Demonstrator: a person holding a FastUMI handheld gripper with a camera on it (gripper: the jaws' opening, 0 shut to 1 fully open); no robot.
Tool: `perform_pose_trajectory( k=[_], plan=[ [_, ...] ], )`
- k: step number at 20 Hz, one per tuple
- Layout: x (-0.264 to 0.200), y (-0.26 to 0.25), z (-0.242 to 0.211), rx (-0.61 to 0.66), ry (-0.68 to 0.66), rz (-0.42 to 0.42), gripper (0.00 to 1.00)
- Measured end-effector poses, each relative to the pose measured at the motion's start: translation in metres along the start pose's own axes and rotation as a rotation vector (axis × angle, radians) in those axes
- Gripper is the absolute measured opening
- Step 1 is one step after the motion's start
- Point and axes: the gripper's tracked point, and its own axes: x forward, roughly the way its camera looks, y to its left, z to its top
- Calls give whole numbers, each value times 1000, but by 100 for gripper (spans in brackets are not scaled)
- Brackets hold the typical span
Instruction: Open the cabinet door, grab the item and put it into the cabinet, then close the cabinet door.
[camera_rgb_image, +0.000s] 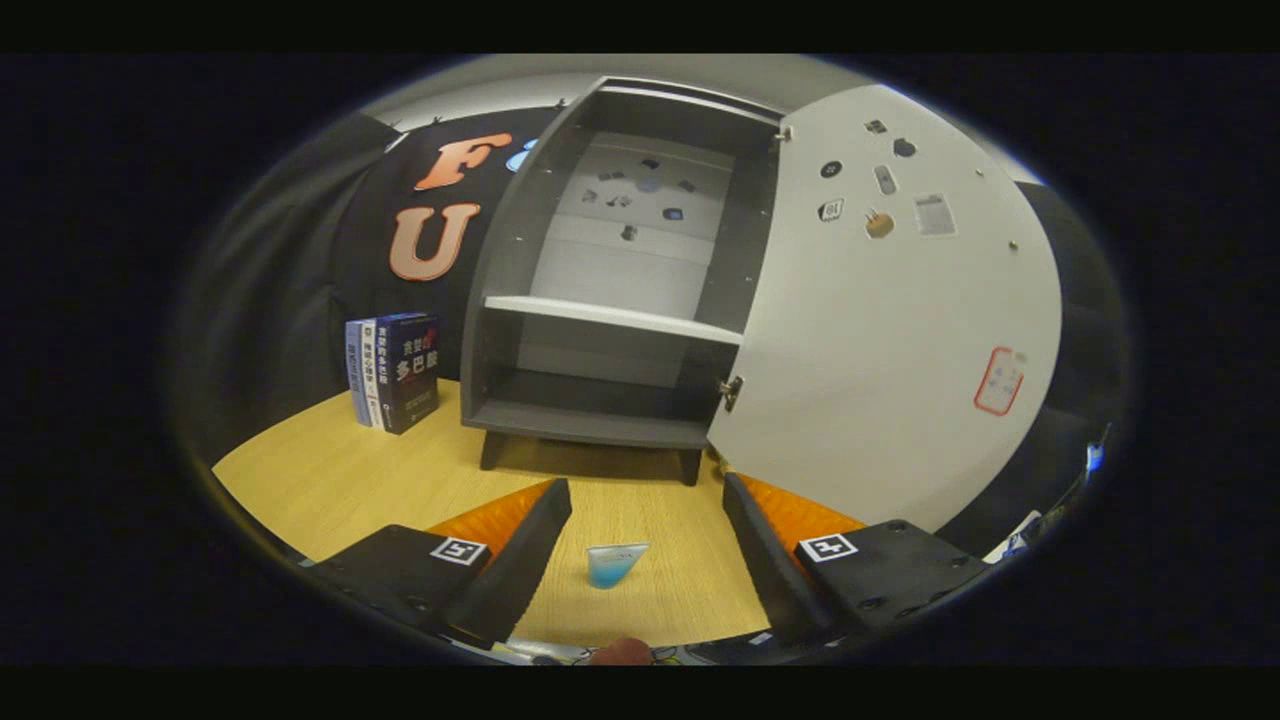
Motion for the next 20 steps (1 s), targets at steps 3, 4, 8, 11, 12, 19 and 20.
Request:
perform_pose_trajectory(
  k=[3,4,8,11,12,19,20],
  plan=[
    [16,7,-35,52,78,9,98],
    [22,7,-45,48,96,9,98],
    [50,13,-94,33,187,15,98],
    [65,21,-120,44,234,37,98],
    [69,23,-126,51,242,40,98],
    [81,31,-152,49,261,56,96],
    [82,30,-152,43,256,49,94]
  ],
)
